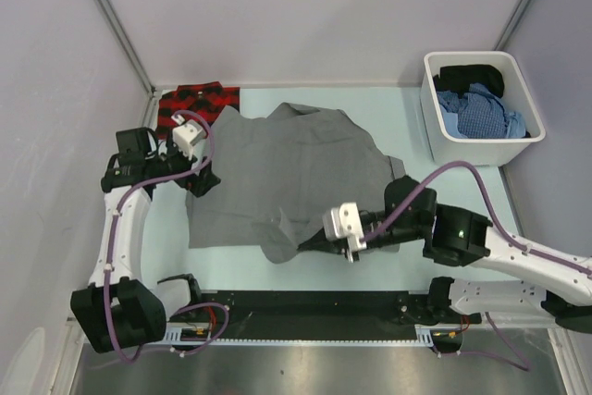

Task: Fold and stack the long sleeve shirts
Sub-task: Flatten the shirt out

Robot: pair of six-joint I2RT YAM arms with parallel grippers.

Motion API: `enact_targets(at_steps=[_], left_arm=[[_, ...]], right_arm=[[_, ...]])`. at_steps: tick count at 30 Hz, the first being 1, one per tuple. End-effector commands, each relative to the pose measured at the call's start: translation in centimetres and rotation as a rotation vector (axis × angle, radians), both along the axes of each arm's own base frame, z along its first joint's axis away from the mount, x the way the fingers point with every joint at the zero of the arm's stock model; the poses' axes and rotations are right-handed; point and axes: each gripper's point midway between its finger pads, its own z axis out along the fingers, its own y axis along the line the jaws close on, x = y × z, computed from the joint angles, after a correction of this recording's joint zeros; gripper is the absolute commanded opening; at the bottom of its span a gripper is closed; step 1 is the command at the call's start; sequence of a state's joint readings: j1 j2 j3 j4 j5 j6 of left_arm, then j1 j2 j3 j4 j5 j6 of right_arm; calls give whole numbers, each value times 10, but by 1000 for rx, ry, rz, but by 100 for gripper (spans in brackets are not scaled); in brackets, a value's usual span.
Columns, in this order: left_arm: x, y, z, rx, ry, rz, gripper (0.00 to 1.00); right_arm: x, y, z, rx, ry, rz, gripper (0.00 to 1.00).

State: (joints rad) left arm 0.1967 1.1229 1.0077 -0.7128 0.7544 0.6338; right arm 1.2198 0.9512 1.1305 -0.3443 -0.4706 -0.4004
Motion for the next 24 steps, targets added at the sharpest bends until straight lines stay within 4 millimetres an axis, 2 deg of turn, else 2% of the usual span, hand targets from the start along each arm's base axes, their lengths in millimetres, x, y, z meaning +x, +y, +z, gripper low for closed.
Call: enact_targets(at_steps=[1,6,9,10,11,12,13,14,15,16,17,18,20,22,24], left_arm=[[-21,-12,2,3,-56,-96,99],[-34,-16,-4,3,-55,-115,99],[-39,-17,-7,7,-53,-114,99],[-40,-17,-8,5,-52,-114,99],[-40,-17,-10,2,-43,-111,99],[-40,-17,-11,-4,-35,-107,99],[-40,-17,-11,-10,-28,-104,99],[-39,-18,-12,-14,-23,-106,99],[-38,-17,-12,-12,-22,-104,99],[-36,-16,-13,-8,-25,-103,99],[-34,-15,-14,-6,-23,-102,99],[-32,-14,-16,-5,-13,-100,98],[-26,-11,-18,4,-10,-93,98],[-20,-8,-23,10,11,-82,98],[-15,-6,-23,13,19,-71,97]], right_arm=[[-31,1,24,102,-116,44,0],[-49,5,21,116,-130,82,0],[-41,13,22,139,-104,28,0],[-32,16,14,123,-97,-15,0],[-15,18,6,103,-59,-76,0],[-4,18,-5,78,-28,-104,0],[2,16,-32,19,15,-85,0],[31,8,-47,-12,70,-157,0],[44,5,-64,-45,88,-177,0],[43,0,-82,-86,103,-138,0],[46,-8,-114,-173,113,-134,0],[58,-13,-134,-222,90,-153,0],[58,-20,-164,-304,107,-123,0],[57,-16,-176,-333,154,-82,0],[50,-4,-171,-319,167,-3,0]])
